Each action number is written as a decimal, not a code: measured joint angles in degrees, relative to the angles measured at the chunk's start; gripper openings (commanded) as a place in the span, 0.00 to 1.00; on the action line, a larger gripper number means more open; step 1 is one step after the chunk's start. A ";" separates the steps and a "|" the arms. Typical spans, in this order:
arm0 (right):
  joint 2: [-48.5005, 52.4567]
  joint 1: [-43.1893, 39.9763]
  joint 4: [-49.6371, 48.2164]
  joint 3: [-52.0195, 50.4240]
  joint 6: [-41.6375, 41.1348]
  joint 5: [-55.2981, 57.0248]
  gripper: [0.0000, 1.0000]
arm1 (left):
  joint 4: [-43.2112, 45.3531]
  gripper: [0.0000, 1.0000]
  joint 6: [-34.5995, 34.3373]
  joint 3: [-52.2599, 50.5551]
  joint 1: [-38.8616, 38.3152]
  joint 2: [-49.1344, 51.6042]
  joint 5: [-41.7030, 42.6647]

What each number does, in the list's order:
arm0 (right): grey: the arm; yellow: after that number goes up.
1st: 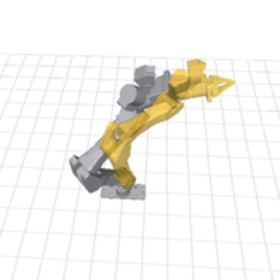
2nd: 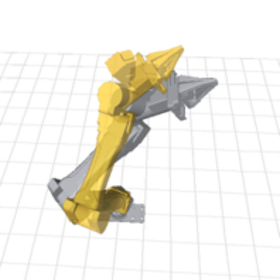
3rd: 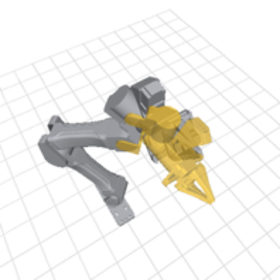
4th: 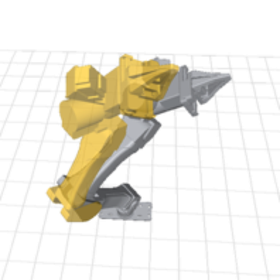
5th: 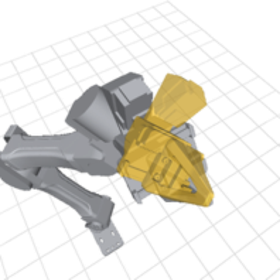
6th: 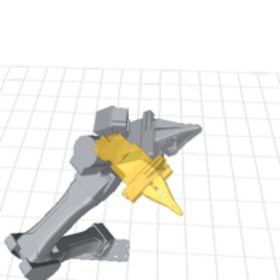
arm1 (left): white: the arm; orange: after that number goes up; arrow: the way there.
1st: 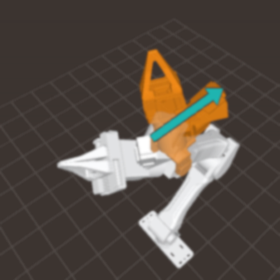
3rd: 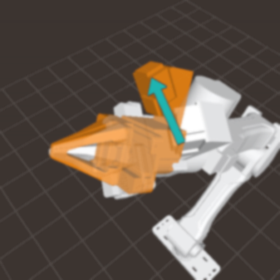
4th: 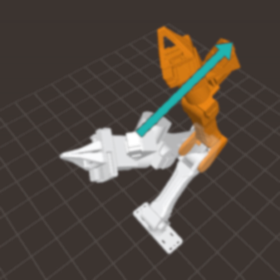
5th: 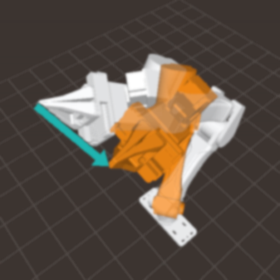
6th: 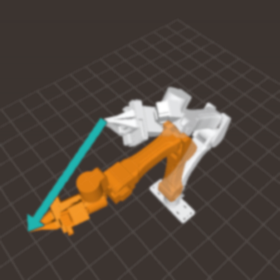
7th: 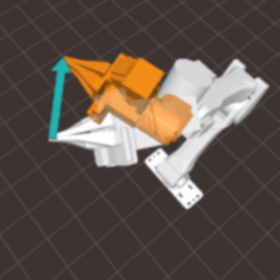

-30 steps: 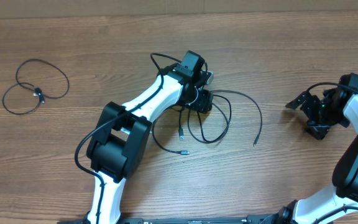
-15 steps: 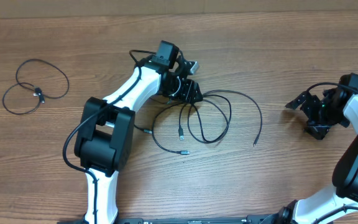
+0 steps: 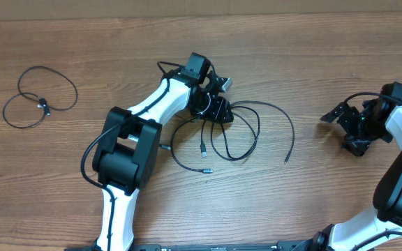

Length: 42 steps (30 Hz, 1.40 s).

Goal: Untangle cables

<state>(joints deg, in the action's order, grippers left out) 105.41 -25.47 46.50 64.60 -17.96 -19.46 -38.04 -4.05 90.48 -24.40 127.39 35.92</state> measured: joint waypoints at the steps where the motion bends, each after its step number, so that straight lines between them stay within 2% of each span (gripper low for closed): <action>1: -0.02 0.00 0.00 0.00 -0.02 0.02 1.00 | -0.07 0.48 0.02 0.00 0.00 0.22 0.15; 5: 0.00 0.00 0.02 0.00 0.00 0.00 1.00 | -1.51 0.47 0.02 0.00 0.00 0.39 0.52; 7: 0.00 0.00 0.02 0.00 0.00 0.02 1.00 | -1.95 0.42 0.02 0.02 0.00 0.59 0.92; 10: -0.02 0.00 0.02 0.00 0.00 0.02 1.00 | -2.49 0.42 0.20 0.07 0.00 0.94 1.60; 12: 0.00 0.00 0.00 0.00 0.00 0.02 1.00 | -2.67 0.36 0.20 0.15 0.04 1.01 2.10; 17: -0.02 0.00 -0.26 0.00 0.00 0.02 1.00 | -5.31 0.32 0.46 1.01 1.07 1.81 5.90; 18: -0.02 0.00 -0.50 0.00 0.00 0.02 1.00 | -5.99 0.26 0.46 1.51 1.46 2.03 7.23; 20: 0.00 0.00 -0.94 0.00 0.00 -0.02 1.00 | -6.86 0.04 0.39 2.34 2.32 2.16 9.73; 25: 0.00 0.00 -1.44 0.00 0.00 0.02 1.00 | -8.61 0.04 1.51 4.02 3.52 2.16 16.79; 33: -0.02 0.00 -1.46 0.00 0.02 0.00 1.00 | -11.37 0.04 7.78 4.07 1.51 2.16 32.89; 42: -0.02 0.00 -1.49 0.00 0.00 0.02 1.00 | -11.50 0.04 9.22 4.07 -4.17 2.16 38.88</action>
<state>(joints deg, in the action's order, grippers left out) 105.38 -25.47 45.01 64.60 -17.96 -19.44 -49.54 5.17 94.54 -28.58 129.56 74.81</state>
